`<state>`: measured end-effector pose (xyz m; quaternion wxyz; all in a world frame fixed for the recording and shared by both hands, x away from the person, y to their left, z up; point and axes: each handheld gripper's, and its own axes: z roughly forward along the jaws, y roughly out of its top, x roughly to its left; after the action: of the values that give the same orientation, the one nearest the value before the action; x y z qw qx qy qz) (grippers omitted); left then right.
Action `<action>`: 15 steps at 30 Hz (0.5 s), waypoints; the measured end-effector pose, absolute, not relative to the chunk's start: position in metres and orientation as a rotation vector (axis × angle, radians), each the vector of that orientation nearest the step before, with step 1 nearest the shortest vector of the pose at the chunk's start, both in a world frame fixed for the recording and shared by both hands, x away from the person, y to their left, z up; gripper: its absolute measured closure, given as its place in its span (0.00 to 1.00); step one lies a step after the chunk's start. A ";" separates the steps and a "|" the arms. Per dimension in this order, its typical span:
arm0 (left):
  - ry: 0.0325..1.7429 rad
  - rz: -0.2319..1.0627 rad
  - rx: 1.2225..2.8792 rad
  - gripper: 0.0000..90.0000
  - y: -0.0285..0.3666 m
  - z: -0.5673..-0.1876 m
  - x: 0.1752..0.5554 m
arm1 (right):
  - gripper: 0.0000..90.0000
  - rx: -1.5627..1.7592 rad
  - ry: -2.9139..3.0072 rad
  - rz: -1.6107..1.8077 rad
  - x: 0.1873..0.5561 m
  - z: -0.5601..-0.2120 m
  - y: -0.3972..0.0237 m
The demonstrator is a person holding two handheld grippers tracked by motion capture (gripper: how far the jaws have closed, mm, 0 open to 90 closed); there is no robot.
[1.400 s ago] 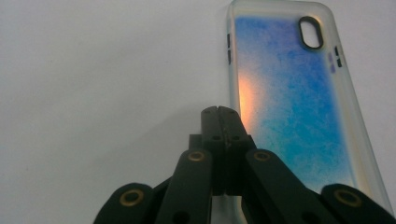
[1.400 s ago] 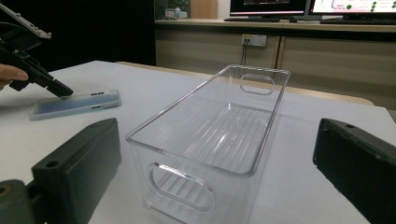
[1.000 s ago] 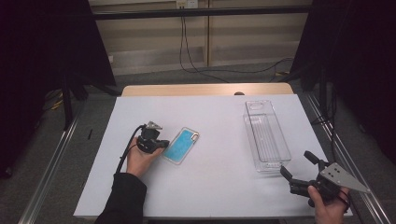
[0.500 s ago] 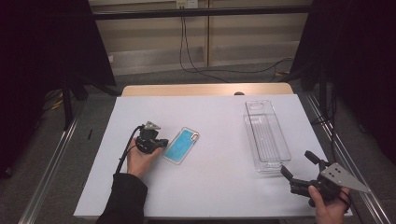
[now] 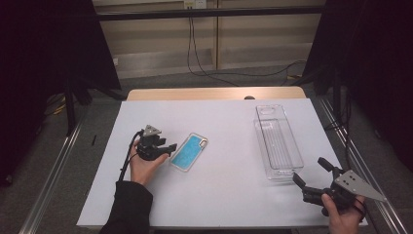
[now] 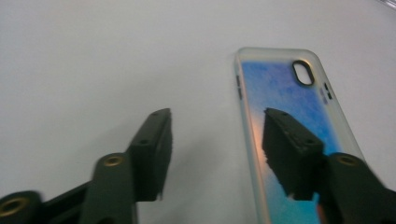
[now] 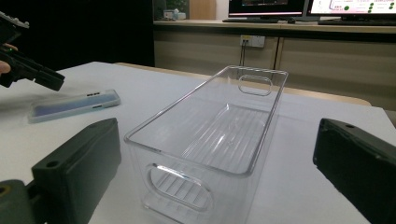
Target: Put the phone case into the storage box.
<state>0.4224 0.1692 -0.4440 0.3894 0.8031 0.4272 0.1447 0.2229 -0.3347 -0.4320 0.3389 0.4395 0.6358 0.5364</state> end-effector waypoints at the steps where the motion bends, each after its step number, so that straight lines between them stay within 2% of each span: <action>1: 1.097 0.383 2.025 0.39 0.170 -0.443 0.422 | 0.00 1.145 1.656 1.397 0.223 -0.432 -0.335; 4: 1.126 0.424 1.995 0.19 0.173 -0.440 0.421 | 0.00 1.148 1.655 1.401 0.223 -0.432 -0.335; 7: 1.134 0.411 1.960 0.10 0.177 -0.438 0.421 | 0.00 1.148 1.655 1.401 0.223 -0.432 -0.335; 13: 1.111 0.480 1.935 0.04 0.180 -0.426 0.414 | 0.00 1.145 1.656 1.400 0.223 -0.432 -0.335; 15: 1.107 0.437 1.906 0.04 0.180 -0.423 0.413 | 0.00 1.143 1.657 1.401 0.223 -0.432 -0.335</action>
<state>0.4129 0.1804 -0.4233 0.4323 0.7649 0.4442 0.1754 0.2226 -0.3350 -0.4317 0.3380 0.4386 0.6359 0.5376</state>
